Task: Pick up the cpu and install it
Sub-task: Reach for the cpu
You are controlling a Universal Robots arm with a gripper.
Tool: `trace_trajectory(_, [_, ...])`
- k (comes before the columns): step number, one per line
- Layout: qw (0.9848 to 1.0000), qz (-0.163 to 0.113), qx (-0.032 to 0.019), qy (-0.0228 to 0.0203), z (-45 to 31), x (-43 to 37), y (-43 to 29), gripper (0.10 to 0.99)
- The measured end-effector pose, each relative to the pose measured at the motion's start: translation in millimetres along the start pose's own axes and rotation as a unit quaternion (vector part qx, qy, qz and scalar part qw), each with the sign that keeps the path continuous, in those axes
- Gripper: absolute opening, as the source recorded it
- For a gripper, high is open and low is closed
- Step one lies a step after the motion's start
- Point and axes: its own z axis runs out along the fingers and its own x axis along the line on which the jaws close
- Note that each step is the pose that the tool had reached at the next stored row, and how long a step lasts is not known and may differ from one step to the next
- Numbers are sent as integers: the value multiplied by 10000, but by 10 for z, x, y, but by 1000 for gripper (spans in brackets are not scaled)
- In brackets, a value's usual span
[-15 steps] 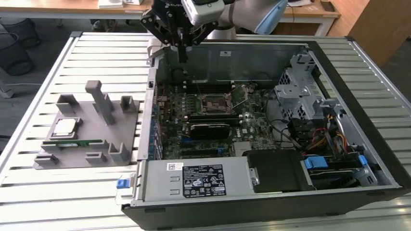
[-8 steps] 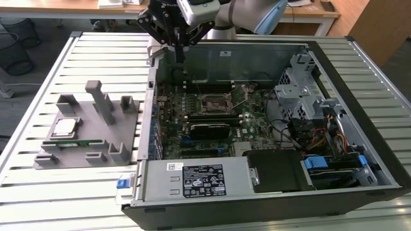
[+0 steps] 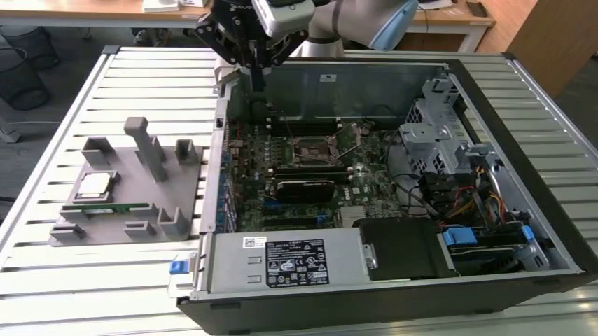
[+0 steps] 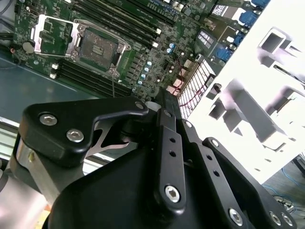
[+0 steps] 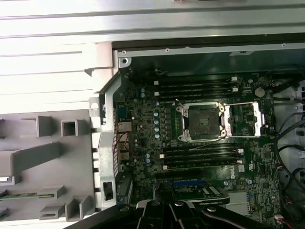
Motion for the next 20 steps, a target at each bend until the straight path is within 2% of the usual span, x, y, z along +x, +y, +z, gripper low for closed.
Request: trace_trajectory(20, [10000, 0, 0, 0, -2, 104, -8, 114])
